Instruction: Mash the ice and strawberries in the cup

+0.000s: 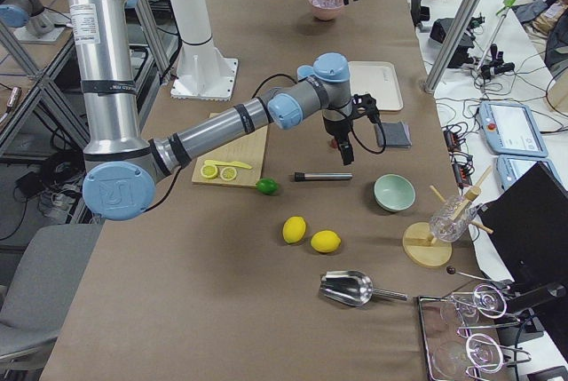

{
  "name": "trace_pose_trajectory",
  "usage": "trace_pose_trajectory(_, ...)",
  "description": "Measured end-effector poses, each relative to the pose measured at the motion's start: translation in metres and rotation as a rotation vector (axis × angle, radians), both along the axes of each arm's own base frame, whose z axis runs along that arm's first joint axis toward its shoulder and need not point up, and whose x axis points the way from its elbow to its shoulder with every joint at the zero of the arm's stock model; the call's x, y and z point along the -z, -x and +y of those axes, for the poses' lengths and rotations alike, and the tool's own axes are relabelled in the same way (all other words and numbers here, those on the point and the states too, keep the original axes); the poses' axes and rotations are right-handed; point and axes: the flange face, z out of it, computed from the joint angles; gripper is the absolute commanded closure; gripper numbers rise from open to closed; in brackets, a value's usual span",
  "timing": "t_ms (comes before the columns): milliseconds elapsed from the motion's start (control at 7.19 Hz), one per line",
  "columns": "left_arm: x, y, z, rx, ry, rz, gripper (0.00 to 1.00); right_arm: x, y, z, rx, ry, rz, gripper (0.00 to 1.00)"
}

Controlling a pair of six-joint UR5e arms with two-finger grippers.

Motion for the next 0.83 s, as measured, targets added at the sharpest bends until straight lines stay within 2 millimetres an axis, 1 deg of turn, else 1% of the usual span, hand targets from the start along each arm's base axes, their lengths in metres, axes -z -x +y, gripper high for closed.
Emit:
trace_pose_trajectory(139, -0.029, 0.056, -0.01, -0.011, -0.015, -0.035, 0.04, 0.0, 0.0, 0.0, -0.001, 0.002, -0.001, 0.0)
trace_pose_trajectory(278, -0.051, 0.107, -0.016, -0.011, -0.018, -0.063, 0.04, 0.0, 0.0, 0.001, -0.003, 0.004, -0.001, 0.0)
trace_pose_trajectory(417, -0.08, 0.152, -0.016, -0.006, -0.032, -0.111, 0.04, -0.002, 0.0, 0.002, -0.004, 0.008, 0.0, 0.0)
trace_pose_trajectory(696, -0.142, 0.22, -0.006, 0.028, -0.042, -0.23, 0.04, -0.003, 0.0, 0.002, -0.008, 0.009, 0.005, 0.0)
trace_pose_trajectory(835, -0.17, 0.243, 0.0, 0.055, -0.038, -0.309, 0.04, -0.001, 0.0, -0.001, -0.01, 0.005, 0.006, 0.0)
